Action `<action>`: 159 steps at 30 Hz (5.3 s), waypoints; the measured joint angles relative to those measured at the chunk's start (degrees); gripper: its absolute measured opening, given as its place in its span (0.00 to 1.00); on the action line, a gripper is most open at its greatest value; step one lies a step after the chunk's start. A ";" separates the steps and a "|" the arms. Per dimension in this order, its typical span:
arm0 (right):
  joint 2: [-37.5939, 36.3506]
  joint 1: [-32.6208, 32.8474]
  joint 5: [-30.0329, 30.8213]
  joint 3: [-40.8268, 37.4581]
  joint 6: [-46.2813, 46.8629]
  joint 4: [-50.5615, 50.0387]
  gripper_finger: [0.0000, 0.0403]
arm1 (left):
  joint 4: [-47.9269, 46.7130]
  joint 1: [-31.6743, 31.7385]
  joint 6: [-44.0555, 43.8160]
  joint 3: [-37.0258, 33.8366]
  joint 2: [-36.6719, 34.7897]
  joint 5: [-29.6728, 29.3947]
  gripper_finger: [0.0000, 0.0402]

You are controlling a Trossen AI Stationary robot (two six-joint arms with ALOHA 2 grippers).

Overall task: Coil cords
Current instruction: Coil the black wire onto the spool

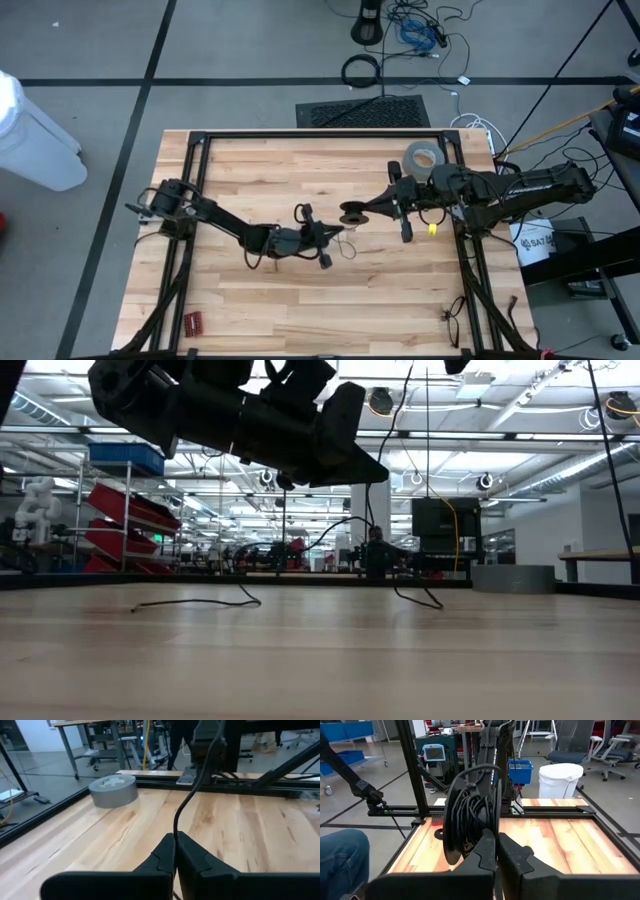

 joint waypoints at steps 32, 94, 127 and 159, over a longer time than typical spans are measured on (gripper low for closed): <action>3.51 1.90 0.99 0.00 4.70 -6.76 0.00 | -53.69 -1.94 -13.80 -0.04 -28.22 -2.28 0.03; 16.12 4.09 14.40 0.00 0.24 -0.87 0.00 | -45.15 -4.93 -17.52 0.48 -37.33 -1.89 0.03; 23.87 4.02 34.98 0.00 -4.43 15.11 0.00 | -18.81 0.55 -19.99 0.48 -26.79 2.51 0.03; 23.86 4.02 34.44 0.00 -2.84 17.04 0.00 | -12.69 0.85 -19.91 0.48 -16.69 2.55 0.03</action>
